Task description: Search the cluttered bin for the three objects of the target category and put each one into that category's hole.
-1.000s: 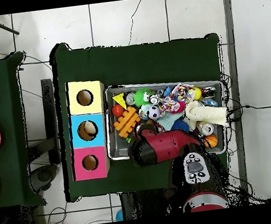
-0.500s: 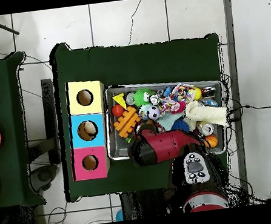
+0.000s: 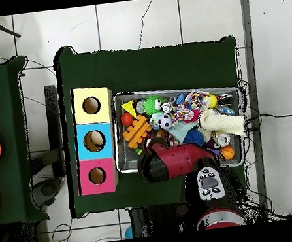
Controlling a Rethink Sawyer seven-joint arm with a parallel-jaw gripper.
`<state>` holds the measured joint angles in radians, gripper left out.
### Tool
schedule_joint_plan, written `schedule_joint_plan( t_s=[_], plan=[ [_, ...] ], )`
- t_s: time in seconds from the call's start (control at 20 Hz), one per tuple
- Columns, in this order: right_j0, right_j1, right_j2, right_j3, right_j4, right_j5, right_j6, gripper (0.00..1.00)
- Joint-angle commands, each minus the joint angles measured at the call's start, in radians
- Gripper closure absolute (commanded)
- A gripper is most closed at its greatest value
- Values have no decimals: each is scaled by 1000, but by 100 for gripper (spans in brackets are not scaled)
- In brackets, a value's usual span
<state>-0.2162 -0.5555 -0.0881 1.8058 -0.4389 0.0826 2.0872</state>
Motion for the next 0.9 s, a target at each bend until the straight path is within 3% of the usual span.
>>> schedule_joint_plan(
  t_s=[0.05,0.7,0.75,0.9],
  plan=[
    [0,10,31,60,-49,-64,73,0],
    [13,5,9,86,-48,-90,86,0],
    [15,7,5,86,-45,-97,88,100],
    [16,8,1,90,-44,-105,91,100]
  ],
)
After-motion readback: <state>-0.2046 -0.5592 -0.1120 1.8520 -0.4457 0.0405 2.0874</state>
